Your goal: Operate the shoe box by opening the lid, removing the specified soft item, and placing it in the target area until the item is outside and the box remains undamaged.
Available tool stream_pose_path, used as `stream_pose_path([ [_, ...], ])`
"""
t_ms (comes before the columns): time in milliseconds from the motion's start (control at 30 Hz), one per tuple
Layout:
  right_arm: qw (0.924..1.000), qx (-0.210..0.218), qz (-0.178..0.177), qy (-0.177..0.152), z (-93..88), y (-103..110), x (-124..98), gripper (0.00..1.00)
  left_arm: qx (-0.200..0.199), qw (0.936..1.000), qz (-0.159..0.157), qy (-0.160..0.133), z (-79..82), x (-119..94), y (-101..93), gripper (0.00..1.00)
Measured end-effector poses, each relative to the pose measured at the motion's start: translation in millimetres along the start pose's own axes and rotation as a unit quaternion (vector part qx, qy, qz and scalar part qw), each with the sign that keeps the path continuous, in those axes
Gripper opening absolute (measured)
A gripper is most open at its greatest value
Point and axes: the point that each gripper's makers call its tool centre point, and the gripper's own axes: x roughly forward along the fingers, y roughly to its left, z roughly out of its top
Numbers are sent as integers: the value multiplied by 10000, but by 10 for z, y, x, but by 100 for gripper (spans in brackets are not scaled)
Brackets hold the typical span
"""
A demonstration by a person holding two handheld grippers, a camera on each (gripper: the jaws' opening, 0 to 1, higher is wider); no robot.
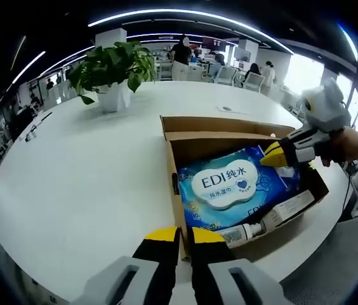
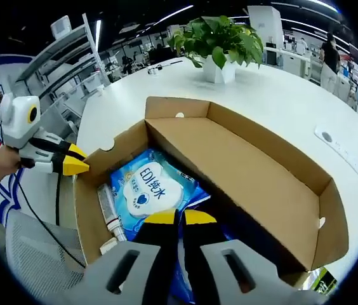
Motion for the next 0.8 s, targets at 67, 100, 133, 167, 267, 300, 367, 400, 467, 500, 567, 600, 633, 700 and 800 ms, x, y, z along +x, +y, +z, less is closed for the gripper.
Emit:
stream_pose_path([
  [67, 10000, -2, -26, 15, -13, -14, -40, 0, -9, 10000, 5, 7, -1, -2, 0, 6],
  [100, 10000, 0, -28, 17, -18, -18, -68, 0, -3, 10000, 4, 12, -2, -2, -1, 6],
  [133, 10000, -20, -38, 14, -20, -22, -85, 0, 12, 10000, 4, 22, -3, -2, -1, 6],
  [167, 10000, -46, -60, 19, -27, -36, -106, 0, 28, 10000, 5, 29, -3, -3, -1, 6],
  [267, 9999, -51, -94, 4, -39, -64, -156, 0, 78, 10000, 14, 60, -2, -2, 0, 6],
  [300, 9999, -30, -100, -5, -42, -70, -172, 0, 87, 9999, 15, 67, -2, -2, -1, 6],
  [367, 9999, -18, -116, -9, -53, -74, -201, 0, 100, 9999, 13, 85, -4, -2, 1, 6],
  [400, 9999, -26, -129, -12, -60, -74, -224, 0, 117, 9999, 7, 101, -5, -2, 2, 6],
  [467, 9999, -29, -151, -25, -69, -82, -256, 0, 141, 9998, -6, 129, -7, -3, 2, 6],
  [500, 9999, -28, -161, -32, -70, -85, -272, 0, 156, 9998, -10, 141, -8, -4, 1, 6],
  [567, 9998, -35, -188, -37, -81, -96, -310, 0, 197, 9997, -14, 176, -10, -3, 1, 6],
  [600, 9998, -34, -208, -34, -89, -104, -326, 0, 205, 9996, -14, 191, -11, -3, 1, 6],
  [633, 9997, -13, -233, -20, -100, -120, -349, 0, 231, 9995, -17, 212, -12, -4, 0, 6],
  [700, 9996, 54, -291, 7, -134, -157, -390, 0, 269, 9993, -30, 245, -12, -3, 1, 6],
  [800, 9994, 147, -326, -16, -167, -185, -459, 0, 328, 9991, -46, 280, -7, -8, -3, 7],
])
